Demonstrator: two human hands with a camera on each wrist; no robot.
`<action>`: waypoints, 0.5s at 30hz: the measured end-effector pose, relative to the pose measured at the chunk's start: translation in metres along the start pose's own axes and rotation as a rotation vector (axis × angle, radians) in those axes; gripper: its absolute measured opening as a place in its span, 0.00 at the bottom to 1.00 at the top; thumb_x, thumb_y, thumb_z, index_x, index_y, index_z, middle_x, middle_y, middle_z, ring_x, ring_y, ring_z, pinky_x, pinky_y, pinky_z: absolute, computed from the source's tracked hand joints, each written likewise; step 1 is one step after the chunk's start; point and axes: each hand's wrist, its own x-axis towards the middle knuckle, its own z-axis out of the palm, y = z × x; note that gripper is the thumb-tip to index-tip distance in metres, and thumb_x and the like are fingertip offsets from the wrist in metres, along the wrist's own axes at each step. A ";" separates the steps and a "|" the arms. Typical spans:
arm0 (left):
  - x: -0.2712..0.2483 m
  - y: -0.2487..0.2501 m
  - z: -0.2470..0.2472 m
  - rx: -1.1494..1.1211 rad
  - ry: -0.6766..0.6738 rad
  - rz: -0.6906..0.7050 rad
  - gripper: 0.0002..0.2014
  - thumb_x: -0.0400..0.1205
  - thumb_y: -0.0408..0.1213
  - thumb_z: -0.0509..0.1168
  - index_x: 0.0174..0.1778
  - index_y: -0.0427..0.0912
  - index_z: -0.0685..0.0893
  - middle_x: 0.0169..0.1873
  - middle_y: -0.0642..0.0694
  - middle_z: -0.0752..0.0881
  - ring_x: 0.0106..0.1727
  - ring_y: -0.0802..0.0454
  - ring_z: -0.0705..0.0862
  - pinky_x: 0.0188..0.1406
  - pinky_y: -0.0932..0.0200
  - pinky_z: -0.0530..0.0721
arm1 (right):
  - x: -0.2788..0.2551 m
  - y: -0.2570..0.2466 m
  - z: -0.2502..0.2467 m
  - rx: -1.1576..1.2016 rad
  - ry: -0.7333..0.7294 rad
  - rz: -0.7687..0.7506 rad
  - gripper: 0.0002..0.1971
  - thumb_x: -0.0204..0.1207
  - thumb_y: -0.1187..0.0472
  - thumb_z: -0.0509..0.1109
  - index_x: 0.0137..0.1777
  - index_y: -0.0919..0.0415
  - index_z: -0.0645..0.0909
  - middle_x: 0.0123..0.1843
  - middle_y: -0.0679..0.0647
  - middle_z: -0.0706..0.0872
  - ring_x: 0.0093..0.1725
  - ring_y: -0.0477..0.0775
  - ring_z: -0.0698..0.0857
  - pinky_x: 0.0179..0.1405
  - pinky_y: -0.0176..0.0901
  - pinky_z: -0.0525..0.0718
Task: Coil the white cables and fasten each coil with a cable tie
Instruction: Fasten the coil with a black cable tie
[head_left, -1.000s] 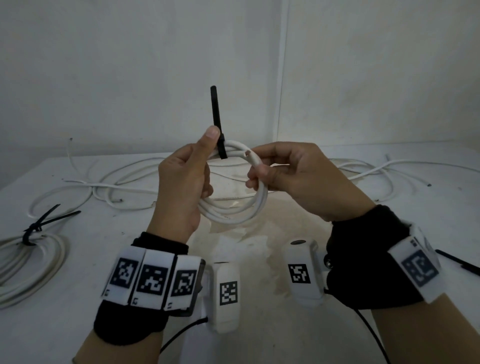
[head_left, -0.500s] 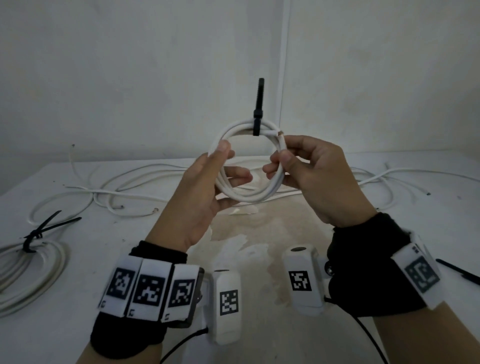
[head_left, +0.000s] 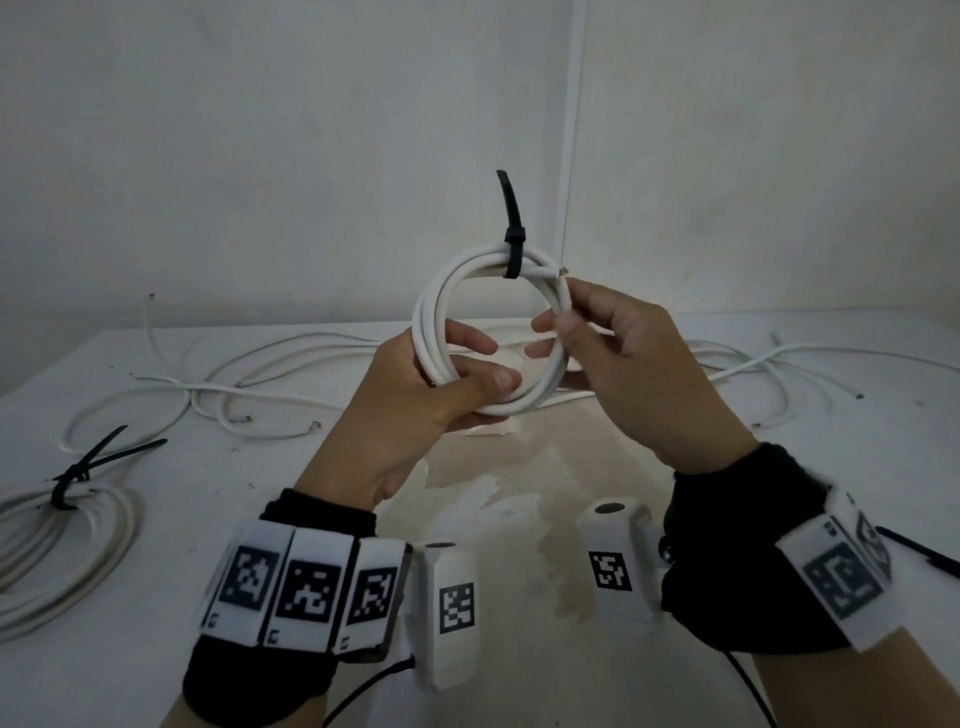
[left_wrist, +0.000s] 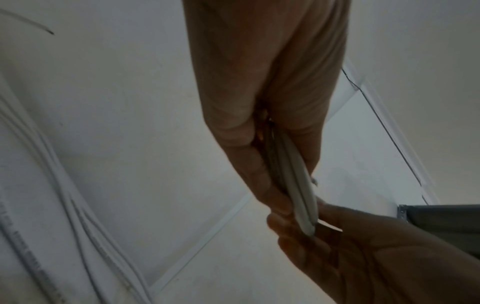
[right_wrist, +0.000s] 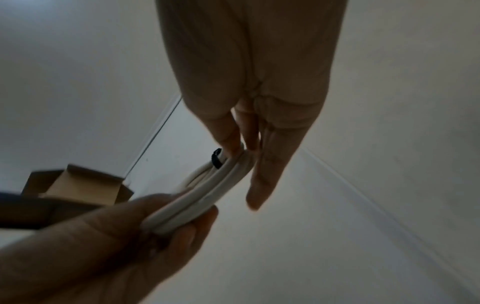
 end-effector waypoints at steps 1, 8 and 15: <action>0.000 -0.001 0.000 0.003 0.019 0.013 0.09 0.69 0.26 0.72 0.41 0.41 0.81 0.30 0.44 0.90 0.35 0.48 0.90 0.40 0.54 0.90 | 0.000 0.001 0.000 -0.043 -0.039 0.011 0.16 0.82 0.64 0.60 0.65 0.48 0.75 0.46 0.52 0.84 0.42 0.45 0.88 0.44 0.38 0.89; 0.000 -0.004 0.006 -0.039 0.018 0.018 0.15 0.60 0.34 0.73 0.42 0.41 0.83 0.30 0.46 0.89 0.35 0.51 0.89 0.37 0.58 0.89 | -0.002 -0.003 -0.008 0.042 -0.078 0.044 0.21 0.78 0.71 0.63 0.67 0.49 0.73 0.40 0.59 0.87 0.36 0.44 0.88 0.37 0.33 0.86; 0.001 -0.005 0.004 -0.035 -0.008 -0.002 0.18 0.58 0.35 0.74 0.45 0.43 0.83 0.29 0.47 0.89 0.34 0.52 0.89 0.40 0.57 0.90 | -0.004 -0.003 -0.007 0.097 -0.073 0.084 0.20 0.78 0.73 0.62 0.67 0.56 0.75 0.40 0.61 0.88 0.35 0.45 0.88 0.35 0.32 0.86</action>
